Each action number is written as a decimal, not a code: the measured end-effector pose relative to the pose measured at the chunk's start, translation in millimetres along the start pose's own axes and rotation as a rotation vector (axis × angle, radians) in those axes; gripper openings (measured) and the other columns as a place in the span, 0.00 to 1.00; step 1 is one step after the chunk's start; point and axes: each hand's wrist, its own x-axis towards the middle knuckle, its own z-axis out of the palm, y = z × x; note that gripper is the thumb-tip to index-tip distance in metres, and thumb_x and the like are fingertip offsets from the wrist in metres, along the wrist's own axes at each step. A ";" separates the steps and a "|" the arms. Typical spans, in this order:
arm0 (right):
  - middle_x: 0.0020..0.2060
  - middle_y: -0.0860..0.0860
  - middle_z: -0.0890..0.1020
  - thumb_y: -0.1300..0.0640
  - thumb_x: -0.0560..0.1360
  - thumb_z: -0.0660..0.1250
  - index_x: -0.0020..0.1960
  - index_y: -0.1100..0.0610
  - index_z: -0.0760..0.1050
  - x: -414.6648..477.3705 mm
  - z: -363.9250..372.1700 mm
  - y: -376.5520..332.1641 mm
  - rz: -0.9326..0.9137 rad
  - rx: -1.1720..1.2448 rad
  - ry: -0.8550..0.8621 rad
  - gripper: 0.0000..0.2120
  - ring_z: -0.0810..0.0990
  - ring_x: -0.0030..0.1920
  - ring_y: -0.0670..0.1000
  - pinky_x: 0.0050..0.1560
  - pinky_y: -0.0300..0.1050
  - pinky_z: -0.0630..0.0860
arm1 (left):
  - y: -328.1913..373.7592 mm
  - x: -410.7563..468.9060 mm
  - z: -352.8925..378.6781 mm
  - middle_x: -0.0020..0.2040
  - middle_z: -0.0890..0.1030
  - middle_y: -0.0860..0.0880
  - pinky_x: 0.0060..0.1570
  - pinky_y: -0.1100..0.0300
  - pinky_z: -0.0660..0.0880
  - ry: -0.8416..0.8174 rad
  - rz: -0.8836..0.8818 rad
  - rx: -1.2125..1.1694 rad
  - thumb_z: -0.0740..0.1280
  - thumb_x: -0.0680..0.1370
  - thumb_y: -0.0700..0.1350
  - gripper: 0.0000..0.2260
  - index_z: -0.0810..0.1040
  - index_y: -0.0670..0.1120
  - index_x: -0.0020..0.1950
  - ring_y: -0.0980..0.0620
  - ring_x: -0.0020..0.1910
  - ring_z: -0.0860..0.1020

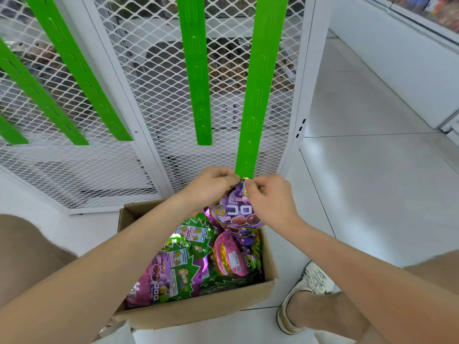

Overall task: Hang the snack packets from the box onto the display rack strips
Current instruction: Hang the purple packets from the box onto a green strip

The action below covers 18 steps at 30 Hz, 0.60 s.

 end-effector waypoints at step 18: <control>0.55 0.60 0.80 0.54 0.81 0.64 0.49 0.56 0.74 -7.9 -11.9 19.0 0.118 -0.702 -0.513 0.06 0.82 0.57 0.64 0.47 0.50 0.76 | -64.3 0.3 12.1 0.63 0.74 0.42 0.60 0.47 0.75 0.414 0.179 0.828 0.70 0.79 0.45 0.18 0.70 0.42 0.67 0.41 0.61 0.73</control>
